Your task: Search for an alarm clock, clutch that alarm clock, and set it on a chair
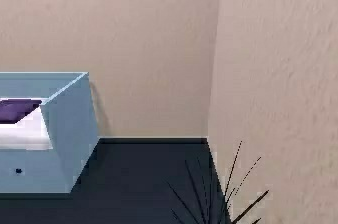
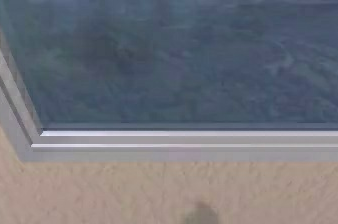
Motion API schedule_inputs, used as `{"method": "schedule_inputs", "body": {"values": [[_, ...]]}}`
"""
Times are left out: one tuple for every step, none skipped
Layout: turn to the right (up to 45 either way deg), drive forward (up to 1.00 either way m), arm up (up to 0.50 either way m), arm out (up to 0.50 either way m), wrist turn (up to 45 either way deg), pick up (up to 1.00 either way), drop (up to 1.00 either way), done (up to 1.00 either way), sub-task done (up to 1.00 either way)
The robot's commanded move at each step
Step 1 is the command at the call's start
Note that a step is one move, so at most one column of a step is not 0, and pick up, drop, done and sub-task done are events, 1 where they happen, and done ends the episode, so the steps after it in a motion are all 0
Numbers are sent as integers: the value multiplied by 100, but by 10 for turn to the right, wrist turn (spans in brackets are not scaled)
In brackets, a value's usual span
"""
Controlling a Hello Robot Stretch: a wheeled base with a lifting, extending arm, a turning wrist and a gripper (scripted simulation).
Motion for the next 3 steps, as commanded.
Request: {"method": "schedule_inputs", "body": {"values": [[-450,0,0,0,0,0,0,0,0],[-390,0,0,0,0,0,0,0,0],[0,65,0,0,0,0,0,0,0]]}}
